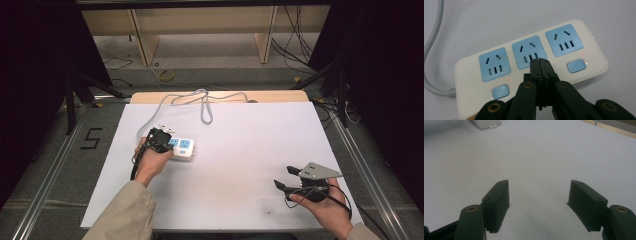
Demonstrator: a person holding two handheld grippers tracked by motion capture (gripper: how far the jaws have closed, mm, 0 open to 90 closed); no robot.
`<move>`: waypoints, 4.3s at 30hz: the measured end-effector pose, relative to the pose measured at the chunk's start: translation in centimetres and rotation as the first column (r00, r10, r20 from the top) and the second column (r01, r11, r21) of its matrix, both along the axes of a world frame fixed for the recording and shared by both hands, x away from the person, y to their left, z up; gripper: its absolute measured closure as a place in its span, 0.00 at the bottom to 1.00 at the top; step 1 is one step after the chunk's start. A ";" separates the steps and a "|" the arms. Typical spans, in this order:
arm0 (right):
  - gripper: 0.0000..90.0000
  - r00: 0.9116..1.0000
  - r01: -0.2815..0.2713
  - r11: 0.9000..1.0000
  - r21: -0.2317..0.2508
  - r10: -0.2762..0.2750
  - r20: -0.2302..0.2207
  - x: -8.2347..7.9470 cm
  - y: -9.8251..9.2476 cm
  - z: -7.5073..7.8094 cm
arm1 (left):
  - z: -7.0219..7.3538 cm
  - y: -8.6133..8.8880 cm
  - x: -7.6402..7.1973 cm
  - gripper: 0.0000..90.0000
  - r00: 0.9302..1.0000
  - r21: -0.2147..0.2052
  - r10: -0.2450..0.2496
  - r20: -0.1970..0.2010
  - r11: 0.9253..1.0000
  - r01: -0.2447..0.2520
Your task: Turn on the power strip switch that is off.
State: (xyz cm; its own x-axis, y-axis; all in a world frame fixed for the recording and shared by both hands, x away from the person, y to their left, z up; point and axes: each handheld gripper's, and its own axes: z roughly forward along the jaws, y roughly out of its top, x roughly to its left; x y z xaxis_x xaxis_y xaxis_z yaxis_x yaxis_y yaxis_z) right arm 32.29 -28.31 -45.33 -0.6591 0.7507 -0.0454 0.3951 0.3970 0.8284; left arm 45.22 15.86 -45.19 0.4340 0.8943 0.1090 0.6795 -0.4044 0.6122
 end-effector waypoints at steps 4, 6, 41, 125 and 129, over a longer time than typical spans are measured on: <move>0.37 1.000 -0.002 1.000 0.000 0.002 -0.003 0.0 0.0 0.0 | 0.0 -0.1 0.0 1.00 1.000 0.002 0.002 0.001 1.000 -0.002; 0.37 1.000 -0.001 1.000 0.001 0.001 -0.002 0.0 0.0 0.0 | 0.0 -0.1 0.0 1.00 1.000 0.003 0.003 0.002 1.000 -0.003; 0.37 1.000 -0.003 1.000 0.006 0.003 0.003 -0.2 0.1 0.1 | -0.2 -0.1 0.0 1.00 1.000 -0.004 0.016 0.002 1.000 -0.016; 0.38 1.000 -0.001 1.000 0.016 0.001 0.018 -0.4 0.0 0.4 | -0.4 -0.8 -0.1 1.00 1.000 0.033 -0.012 0.016 0.999 0.011; 0.38 1.000 -0.001 1.000 0.015 0.001 0.019 -0.4 0.0 0.4 | -0.3 -0.8 -0.1 1.00 1.000 0.026 -0.010 0.017 1.000 0.009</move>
State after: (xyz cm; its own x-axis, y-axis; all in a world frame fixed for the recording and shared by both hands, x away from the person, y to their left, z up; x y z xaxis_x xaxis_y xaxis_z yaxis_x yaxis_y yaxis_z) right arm 31.94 -28.36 -44.92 -0.6591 0.7507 -0.0463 0.3787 0.3844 0.8419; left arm 45.12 15.09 -45.49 0.4404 0.8868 0.1398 0.6653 -0.4269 0.6125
